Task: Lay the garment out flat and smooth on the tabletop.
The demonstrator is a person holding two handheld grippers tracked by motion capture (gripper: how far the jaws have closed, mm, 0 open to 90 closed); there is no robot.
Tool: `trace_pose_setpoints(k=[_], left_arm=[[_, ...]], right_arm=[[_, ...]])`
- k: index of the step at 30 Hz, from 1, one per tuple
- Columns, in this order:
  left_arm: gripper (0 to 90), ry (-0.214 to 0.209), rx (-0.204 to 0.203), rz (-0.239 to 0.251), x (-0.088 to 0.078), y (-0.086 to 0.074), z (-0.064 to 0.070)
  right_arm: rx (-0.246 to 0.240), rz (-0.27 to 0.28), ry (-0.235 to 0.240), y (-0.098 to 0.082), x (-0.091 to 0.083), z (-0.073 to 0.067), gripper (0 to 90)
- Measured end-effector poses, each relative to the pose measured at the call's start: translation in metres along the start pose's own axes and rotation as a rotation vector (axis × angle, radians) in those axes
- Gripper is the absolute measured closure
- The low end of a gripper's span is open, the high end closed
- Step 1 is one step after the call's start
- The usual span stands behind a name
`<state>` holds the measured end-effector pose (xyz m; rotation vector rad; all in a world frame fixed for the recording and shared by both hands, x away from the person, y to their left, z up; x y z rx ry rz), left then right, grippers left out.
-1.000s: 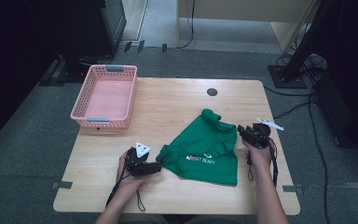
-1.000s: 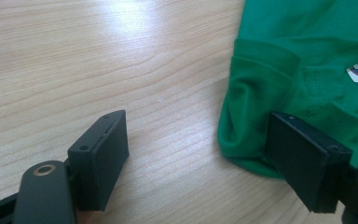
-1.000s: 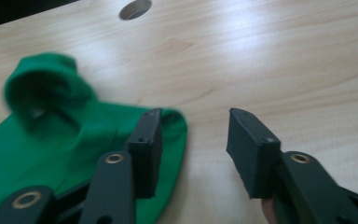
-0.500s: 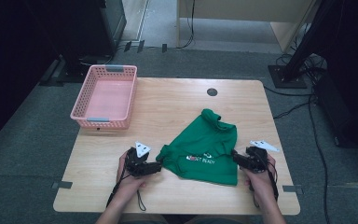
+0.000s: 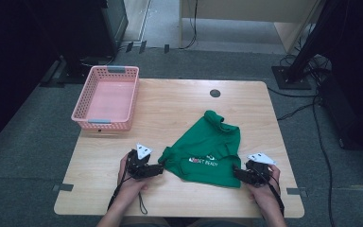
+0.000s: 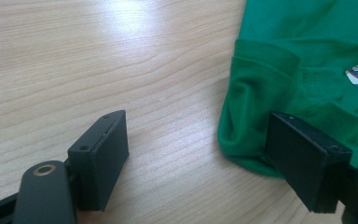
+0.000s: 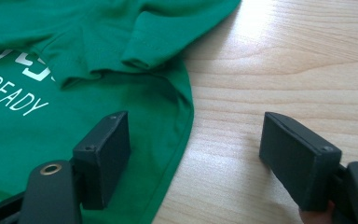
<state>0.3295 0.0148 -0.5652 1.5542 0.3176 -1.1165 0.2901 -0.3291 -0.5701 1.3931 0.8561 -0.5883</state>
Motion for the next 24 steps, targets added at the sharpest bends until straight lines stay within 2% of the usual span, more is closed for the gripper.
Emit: trace_pose_setpoints(k=[6, 12, 17, 19, 24], left_arm=[[22.1, -0.020, -0.031, 0.003, -0.001, 0.001, -0.003], [22.2, -0.028, -0.062, 0.005, -0.001, 0.004, -0.006], [22.2, -0.010, -0.036, -0.009, 0.000, 0.007, -0.003], [22.2, -0.025, -0.043, -0.001, 0.000, 0.011, 0.001], [22.2, -0.041, -0.015, 0.015, 0.000, 0.023, 0.018]], right_arm=[[-0.022, 0.023, 0.016, -0.001, 0.000, 0.012, 23.9], [0.021, 0.036, -0.018, 0.002, 0.003, 0.033, 22.4], [0.053, 0.037, -0.043, 0.004, 0.004, 0.042, 21.6], [0.053, 0.036, -0.043, 0.004, 0.004, 0.042, 21.6], [0.054, 0.036, -0.043, 0.004, 0.004, 0.042, 21.6]])
Point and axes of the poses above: each handheld gripper's, and its own axes: x roughly forward along the jaws, y roughly out of its top, z roughly to its right, the point moved 7 cm from there along x, roughly forward along the jaws, and after that the axes turned 10 degrees about -z, right-handed, at the moved point
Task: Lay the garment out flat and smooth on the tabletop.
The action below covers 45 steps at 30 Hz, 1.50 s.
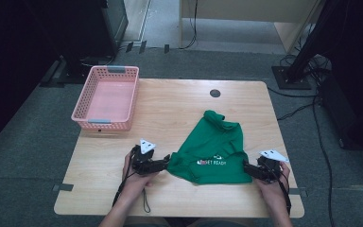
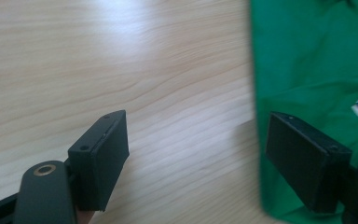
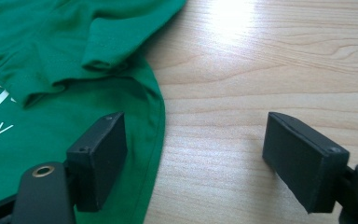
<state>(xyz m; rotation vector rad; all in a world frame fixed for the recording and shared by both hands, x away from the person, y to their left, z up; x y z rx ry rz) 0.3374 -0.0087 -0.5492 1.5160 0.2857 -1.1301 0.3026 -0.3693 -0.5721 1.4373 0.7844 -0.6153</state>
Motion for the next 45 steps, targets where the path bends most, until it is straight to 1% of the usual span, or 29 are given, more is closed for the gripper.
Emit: trace_pose_setpoints(k=[4, 9, 12, 13, 14, 15, 17, 18, 20, 22, 24, 26, 27, 28, 29, 32, 33, 35, 37, 38, 39, 40, 41, 42, 43, 45], left_arm=[[22.3, -0.018, 0.036, 0.011, 0.003, 0.012, 0.018], [22.4, -0.047, 0.101, 0.016, 0.006, 0.026, 0.043], [24.0, -0.077, 0.125, 0.015, 0.009, 0.034, 0.059], [24.2, -0.083, 0.137, 0.007, 0.011, 0.035, 0.064], [26.9, -0.089, 0.143, -0.005, 0.015, 0.036, 0.070], [29.7, -0.108, 0.154, -0.019, 0.019, 0.035, 0.076], [31.2, -0.133, 0.184, -0.041, 0.026, 0.034, 0.087], [32.8, -0.134, 0.196, -0.052, 0.030, 0.034, 0.091], [32.9, -0.136, 0.220, -0.072, 0.038, 0.033, 0.097], [33.6, -0.138, 0.229, -0.088, 0.045, 0.032, 0.102], [35.3, -0.122, 0.250, -0.102, 0.050, 0.030, 0.106], [35.7, -0.121, 0.262, -0.120, 0.054, 0.028, 0.109], [35.7, -0.112, 0.273, -0.127, 0.056, 0.027, 0.110], [36.4, -0.097, 0.288, -0.123, 0.056, 0.026, 0.110], [39.4, -0.085, 0.296, -0.120, 0.056, 0.026, 0.110], [47.9, -0.060, 0.303, -0.111, 0.055, 0.026, 0.107], [51.6, -0.056, 0.302, -0.106, 0.055, 0.026, 0.106], [54.6, -0.049, 0.297, -0.093, 0.055, 0.026, 0.106], [60.9, -0.040, 0.276, -0.086, 0.054, 0.026, 0.104], [65.2, -0.034, 0.260, -0.084, 0.054, 0.026, 0.101], [70.9, -0.043, 0.235, -0.080, 0.054, 0.027, 0.099], [74.8, -0.057, 0.207, -0.078, 0.054, 0.027, 0.095], [79.1, -0.073, 0.173, -0.078, 0.053, 0.028, 0.092], [82.0, -0.082, 0.143, -0.082, 0.053, 0.029, 0.088], [84.2, -0.087, 0.123, -0.084, 0.052, 0.030, 0.084], [85.9, -0.087, 0.104, -0.080, 0.050, 0.031, 0.075]], right_arm=[[0.000, 0.000, -0.001, 0.000, 0.000, 0.000, 21.4], [0.000, 0.000, -0.001, 0.000, 0.000, 0.000, 21.4], [0.000, 0.000, -0.001, 0.000, 0.000, 0.000, 21.5], [0.000, 0.000, -0.001, 0.000, 0.000, 0.000, 21.5], [0.000, 0.000, -0.001, 0.000, 0.000, 0.000, 21.5], [0.000, 0.000, -0.001, 0.000, 0.000, 0.000, 21.5], [0.000, 0.000, -0.001, 0.000, 0.000, 0.000, 21.5], [0.000, 0.000, -0.001, 0.000, 0.000, 0.000, 21.5], [0.000, 0.000, -0.001, 0.000, 0.000, 0.000, 21.5], [0.000, 0.000, -0.001, 0.000, 0.000, 0.000, 21.5], [0.000, 0.000, -0.001, 0.000, 0.000, 0.000, 21.5], [0.000, 0.000, -0.001, 0.000, 0.000, 0.000, 21.5], [-0.001, 0.000, -0.001, 0.000, 0.000, 0.000, 21.5], [0.000, 0.000, -0.001, 0.000, 0.000, 0.000, 21.5], [-0.001, 0.000, -0.001, 0.000, 0.000, 0.000, 21.5], [0.000, 0.000, -0.001, 0.000, 0.000, 0.000, 21.5], [0.000, 0.000, -0.001, 0.000, 0.000, 0.000, 21.5], [-0.001, 0.000, -0.001, 0.000, 0.000, 0.000, 21.5], [-0.001, 0.000, -0.001, 0.000, 0.000, 0.000, 21.4], [-0.001, 0.000, -0.001, 0.000, 0.000, 0.000, 21.4], [-0.001, 0.000, -0.001, 0.000, 0.000, 0.000, 21.4], [0.000, 0.000, -0.001, 0.000, 0.000, 0.000, 21.5], [-0.001, 0.000, -0.001, 0.000, 0.000, 0.000, 21.4], [-0.001, 0.000, -0.001, 0.000, 0.000, 0.000, 21.4], [0.000, 0.000, -0.001, 0.000, 0.000, 0.000, 21.5], [-0.001, 0.000, -0.001, 0.000, 0.000, 0.000, 21.4]])
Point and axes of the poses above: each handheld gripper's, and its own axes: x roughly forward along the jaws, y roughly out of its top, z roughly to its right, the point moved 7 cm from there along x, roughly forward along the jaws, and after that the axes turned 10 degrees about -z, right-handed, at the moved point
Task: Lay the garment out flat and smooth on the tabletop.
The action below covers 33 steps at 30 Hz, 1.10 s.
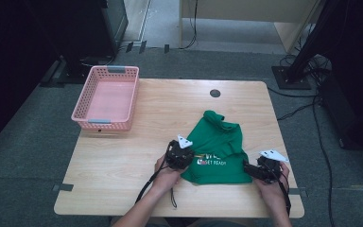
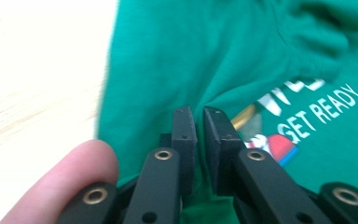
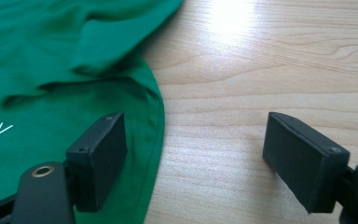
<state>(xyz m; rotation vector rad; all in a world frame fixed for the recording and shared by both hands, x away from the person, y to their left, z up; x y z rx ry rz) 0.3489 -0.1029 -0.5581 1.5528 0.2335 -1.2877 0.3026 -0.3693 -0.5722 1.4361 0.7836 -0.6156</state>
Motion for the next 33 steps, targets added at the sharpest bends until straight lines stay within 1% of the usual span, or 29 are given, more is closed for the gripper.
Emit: trace_pose_setpoints(k=[2, 3, 5, 8, 12, 14, 15, 17, 19, 20, 22, 24, 25, 27, 29, 30, 31, 32, 33], left_arm=[[86.4, -0.002, -0.033, 0.011, -0.004, 0.001, -0.010], [86.5, 0.004, -0.048, 0.017, -0.007, 0.002, -0.016], [86.5, -0.001, -0.094, 0.038, -0.013, 0.003, -0.029], [86.5, 0.012, -0.143, 0.059, -0.022, 0.003, -0.050], [86.5, 0.030, -0.208, 0.072, -0.031, -0.002, -0.079], [86.4, 0.033, -0.239, 0.076, -0.035, -0.005, -0.091], [86.2, 0.031, -0.253, 0.075, -0.036, -0.007, -0.096], [87.1, 0.056, -0.269, 0.082, -0.041, -0.010, -0.106], [85.9, 0.050, -0.289, 0.084, -0.044, -0.012, -0.113], [84.1, 0.057, -0.292, 0.087, -0.045, -0.013, -0.116], [77.2, 0.054, -0.277, 0.093, -0.048, -0.014, -0.116], [64.6, 0.027, -0.248, 0.113, -0.052, -0.012, -0.111], [62.0, 0.006, -0.225, 0.135, -0.054, -0.010, -0.106], [54.4, -0.022, -0.165, 0.162, -0.057, -0.006, -0.090], [48.7, -0.032, -0.095, 0.170, -0.057, -0.003, -0.070], [46.2, -0.038, -0.063, 0.164, -0.056, -0.002, -0.059], [43.7, -0.056, -0.003, 0.147, -0.051, -0.001, -0.041], [41.5, -0.062, 0.024, 0.139, -0.048, -0.001, -0.032], [41.5, -0.075, 0.050, 0.130, -0.045, -0.001, -0.023]], right_arm=[[0.000, 0.000, 0.000, 0.000, 0.000, 0.000, 21.5], [0.000, 0.000, 0.000, 0.000, 0.000, 0.000, 21.5], [0.000, 0.000, 0.000, 0.000, 0.000, 0.000, 21.5], [0.000, 0.000, 0.000, 0.000, 0.000, 0.000, 21.5], [0.000, 0.000, 0.000, 0.000, 0.000, 0.000, 21.5], [0.000, 0.000, -0.001, 0.000, 0.000, 0.000, 21.5], [0.000, 0.000, 0.000, 0.000, 0.000, 0.000, 21.5], [0.000, 0.000, 0.000, 0.000, 0.000, 0.000, 21.5], [0.000, 0.000, 0.000, 0.000, 0.000, 0.000, 21.5], [0.000, 0.000, 0.000, 0.000, 0.000, 0.000, 21.5], [0.000, 0.000, 0.000, 0.000, 0.000, 0.000, 21.5], [0.001, 0.000, 0.000, 0.000, 0.000, 0.000, 21.5], [0.001, 0.000, 0.000, 0.000, 0.000, 0.000, 21.4], [0.005, 0.002, 0.002, 0.000, 0.000, 0.000, 21.4], [0.012, 0.002, 0.008, 0.000, 0.000, 0.000, 21.4], [0.012, 0.002, 0.006, 0.000, 0.000, 0.000, 21.2], [0.010, 0.001, 0.003, 0.000, 0.000, 0.000, 20.8], [0.008, 0.001, 0.000, 0.000, 0.000, 0.000, 20.6], [0.008, 0.001, 0.001, 0.000, 0.000, 0.000, 20.6]])
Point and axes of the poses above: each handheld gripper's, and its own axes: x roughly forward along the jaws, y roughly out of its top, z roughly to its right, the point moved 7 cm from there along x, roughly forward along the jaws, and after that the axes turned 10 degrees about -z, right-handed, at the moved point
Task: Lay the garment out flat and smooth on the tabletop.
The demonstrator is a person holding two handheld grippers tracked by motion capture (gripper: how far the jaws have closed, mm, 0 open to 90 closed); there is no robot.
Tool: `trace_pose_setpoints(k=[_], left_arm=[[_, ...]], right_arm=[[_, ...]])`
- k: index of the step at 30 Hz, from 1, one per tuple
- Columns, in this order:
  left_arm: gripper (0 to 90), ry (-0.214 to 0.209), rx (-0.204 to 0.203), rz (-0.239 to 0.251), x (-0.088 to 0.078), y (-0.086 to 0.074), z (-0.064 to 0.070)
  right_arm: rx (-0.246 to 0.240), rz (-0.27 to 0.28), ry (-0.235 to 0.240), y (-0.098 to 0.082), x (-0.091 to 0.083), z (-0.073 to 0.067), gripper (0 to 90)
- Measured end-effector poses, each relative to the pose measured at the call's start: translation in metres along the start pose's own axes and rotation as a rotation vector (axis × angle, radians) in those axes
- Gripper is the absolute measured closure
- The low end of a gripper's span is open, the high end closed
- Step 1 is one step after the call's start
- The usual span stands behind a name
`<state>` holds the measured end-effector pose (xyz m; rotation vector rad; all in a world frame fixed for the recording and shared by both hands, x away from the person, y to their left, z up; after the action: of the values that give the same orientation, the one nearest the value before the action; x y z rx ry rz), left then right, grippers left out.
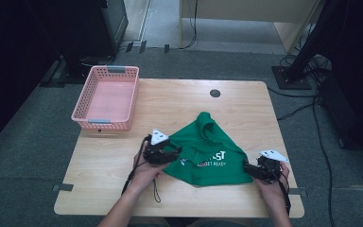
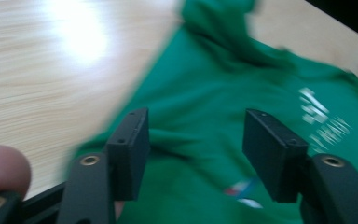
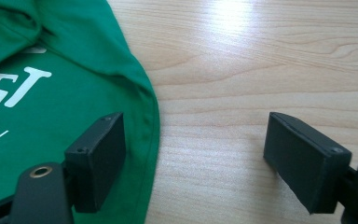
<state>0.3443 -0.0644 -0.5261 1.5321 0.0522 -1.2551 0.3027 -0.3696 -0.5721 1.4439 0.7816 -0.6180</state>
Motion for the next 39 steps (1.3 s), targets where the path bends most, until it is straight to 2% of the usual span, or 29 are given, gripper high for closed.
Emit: trace_pose_setpoints(k=[2, 5, 6, 8, 9, 12, 13, 14, 16, 18, 21, 24, 26, 28, 29, 30, 31, 33, 35, 37, 39], left_arm=[[38.4, -0.039, 0.055, -0.006, 0.006, -0.001, 0.016], [36.2, -0.051, 0.131, -0.041, 0.018, -0.005, 0.035], [35.3, -0.045, 0.144, -0.052, 0.022, -0.006, 0.039], [36.4, -0.028, 0.156, -0.077, 0.031, -0.008, 0.043], [39.8, -0.017, 0.155, -0.086, 0.034, -0.008, 0.043], [57.8, 0.042, 0.136, -0.120, 0.042, -0.011, 0.037], [64.8, 0.057, 0.121, -0.122, 0.042, -0.012, 0.033], [70.5, 0.049, 0.099, -0.116, 0.041, -0.011, 0.030], [80.4, 0.065, 0.054, -0.101, 0.035, -0.011, 0.019], [86.7, 0.085, -0.014, -0.085, 0.028, -0.010, 0.003], [89.2, 0.128, -0.117, -0.055, 0.013, -0.013, -0.029], [90.0, 0.159, -0.200, -0.025, -0.002, -0.018, -0.057], [90.0, 0.196, -0.262, -0.012, -0.012, -0.023, -0.078], [89.0, 0.198, -0.299, -0.005, -0.019, -0.027, -0.089], [86.6, 0.176, -0.301, 0.002, -0.022, -0.028, -0.090], [81.9, 0.145, -0.286, 0.009, -0.023, -0.027, -0.085], [75.3, 0.120, -0.253, 0.012, -0.022, -0.026, -0.077], [60.7, 0.100, -0.166, 0.003, -0.017, -0.022, -0.056], [55.4, 0.079, -0.084, -0.001, -0.009, -0.018, -0.033], [50.4, 0.076, -0.005, -0.014, 0.002, -0.015, -0.010], [46.4, 0.064, 0.059, -0.030, 0.013, -0.015, 0.010]], right_arm=[[0.003, 0.000, 0.001, 0.000, 0.000, 0.000, 20.6], [0.003, 0.000, 0.000, 0.000, 0.000, 0.000, 20.6], [0.001, -0.001, -0.002, 0.000, 0.000, 0.000, 20.6], [0.000, -0.001, -0.003, 0.000, 0.000, 0.000, 20.6], [0.000, -0.001, -0.003, 0.000, 0.000, 0.000, 20.6], [0.001, -0.001, -0.005, 0.000, 0.000, 0.000, 20.6], [0.001, -0.001, -0.005, 0.000, 0.000, 0.000, 20.6], [0.001, -0.001, -0.005, 0.000, 0.000, 0.000, 20.6], [0.001, -0.001, -0.006, 0.000, 0.000, 0.000, 20.6], [0.001, -0.001, -0.006, 0.000, 0.000, 0.000, 20.6], [0.003, -0.001, -0.008, 0.000, 0.000, 0.000, 20.6], [0.003, -0.001, -0.008, 0.000, 0.000, 0.000, 20.6], [0.003, -0.001, -0.009, 0.000, 0.000, 0.000, 20.6], [0.003, -0.001, -0.009, 0.000, 0.000, 0.000, 20.6], [0.003, -0.001, -0.009, 0.000, 0.000, 0.000, 20.6], [0.003, -0.001, -0.009, 0.000, 0.000, 0.000, 20.6], [0.005, -0.002, -0.010, 0.000, 0.000, 0.000, 20.6], [0.007, -0.002, -0.012, 0.000, 0.000, 0.001, 20.6], [0.007, -0.002, -0.013, 0.000, 0.000, 0.001, 20.5], [0.007, -0.003, -0.013, 0.000, 0.000, 0.001, 20.6], [0.007, -0.003, -0.013, 0.000, 0.000, 0.001, 20.6]])
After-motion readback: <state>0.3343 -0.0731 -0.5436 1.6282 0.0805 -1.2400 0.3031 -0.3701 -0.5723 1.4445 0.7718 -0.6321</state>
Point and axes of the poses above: each handheld gripper's, and its own axes: x roughly forward along the jaws, y roughly out of its top, z roughly to its right, the point moved 7 cm from there along x, roughly forward along the jaws, and after that the axes turned 10 degrees about -z, right-handed, at the moved point
